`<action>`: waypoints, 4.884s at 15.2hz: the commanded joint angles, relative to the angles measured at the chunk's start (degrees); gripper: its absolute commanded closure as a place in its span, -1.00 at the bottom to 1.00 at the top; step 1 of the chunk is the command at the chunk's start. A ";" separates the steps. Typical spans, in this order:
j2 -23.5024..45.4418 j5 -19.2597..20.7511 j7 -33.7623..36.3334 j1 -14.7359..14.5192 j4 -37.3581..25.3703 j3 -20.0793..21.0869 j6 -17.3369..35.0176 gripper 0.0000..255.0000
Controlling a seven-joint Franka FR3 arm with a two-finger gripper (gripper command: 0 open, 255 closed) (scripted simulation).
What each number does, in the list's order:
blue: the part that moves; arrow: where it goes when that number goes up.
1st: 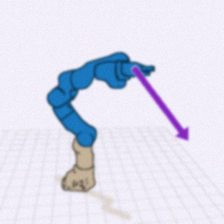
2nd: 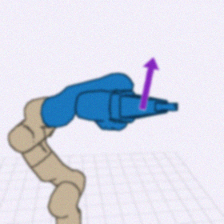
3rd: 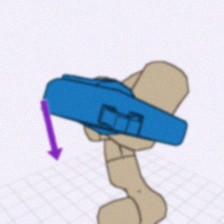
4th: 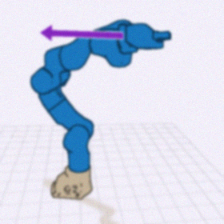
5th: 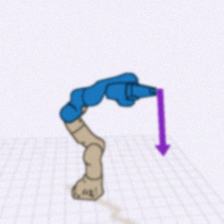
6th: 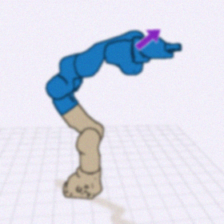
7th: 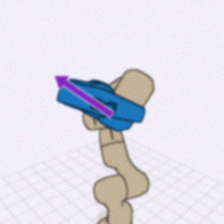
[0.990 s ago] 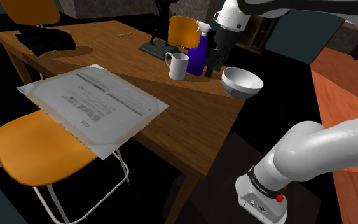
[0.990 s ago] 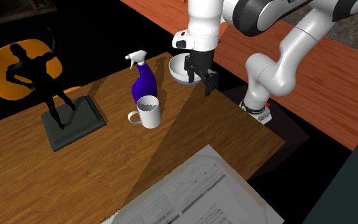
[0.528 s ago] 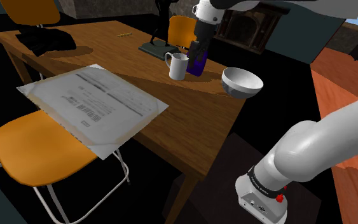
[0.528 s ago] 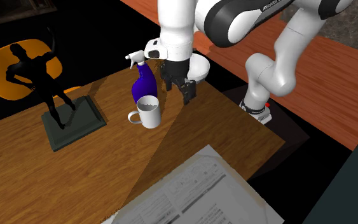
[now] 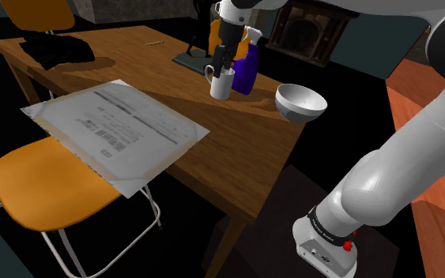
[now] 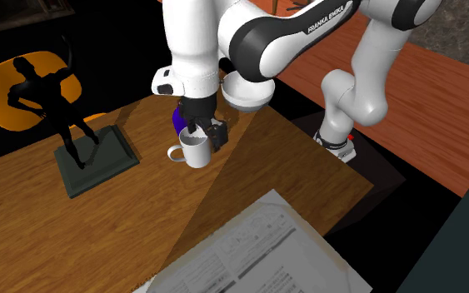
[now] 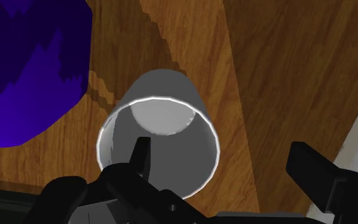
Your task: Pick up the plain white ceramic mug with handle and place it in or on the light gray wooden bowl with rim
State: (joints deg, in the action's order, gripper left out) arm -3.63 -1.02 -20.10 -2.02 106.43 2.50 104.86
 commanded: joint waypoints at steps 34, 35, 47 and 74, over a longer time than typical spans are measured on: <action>0.99 0.11 -0.08 -0.01 -4.69 0.02 -3.64 1.00; 1.05 0.12 -0.07 -0.01 -5.53 0.02 -4.42 1.00; 2.85 0.21 0.10 -0.02 -17.03 0.03 -14.11 1.00; -27.90 4.37 -17.98 7.20 3.85 -11.48 -23.97 1.00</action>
State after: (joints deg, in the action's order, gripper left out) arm -30.27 2.82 -36.86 4.78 109.84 -8.14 81.70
